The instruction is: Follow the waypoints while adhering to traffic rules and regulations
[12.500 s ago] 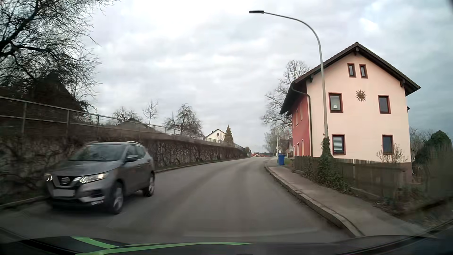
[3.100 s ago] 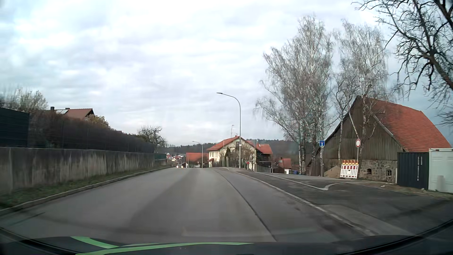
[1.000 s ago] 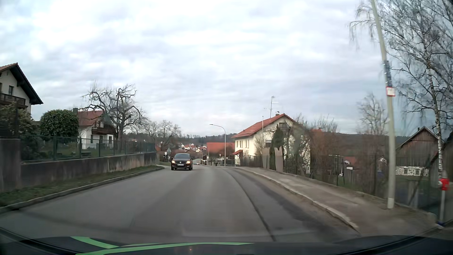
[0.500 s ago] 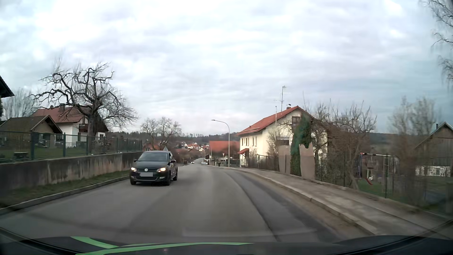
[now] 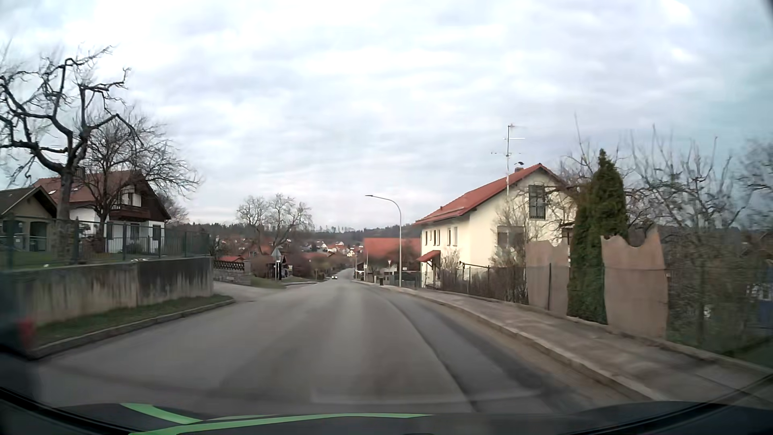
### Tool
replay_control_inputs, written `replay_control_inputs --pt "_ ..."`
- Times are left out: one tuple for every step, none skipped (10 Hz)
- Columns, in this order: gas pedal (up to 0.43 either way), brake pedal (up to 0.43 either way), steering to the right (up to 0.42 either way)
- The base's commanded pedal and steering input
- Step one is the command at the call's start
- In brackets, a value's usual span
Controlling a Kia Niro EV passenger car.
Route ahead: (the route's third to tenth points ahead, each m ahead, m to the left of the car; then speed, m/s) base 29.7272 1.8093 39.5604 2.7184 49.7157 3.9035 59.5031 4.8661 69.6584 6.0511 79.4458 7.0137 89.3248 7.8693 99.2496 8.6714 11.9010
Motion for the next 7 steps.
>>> replay_control_inputs --pt "0.079 0.0 -0.013" --pt "0.079 0.0 -0.013" --pt "0.079 0.0 -0.013" --pt "0.079 0.0 -0.013" --pt "0.079 0.0 -0.012" --pt "0.079 0.0 -0.012" --pt "0.079 0.0 -0.013"
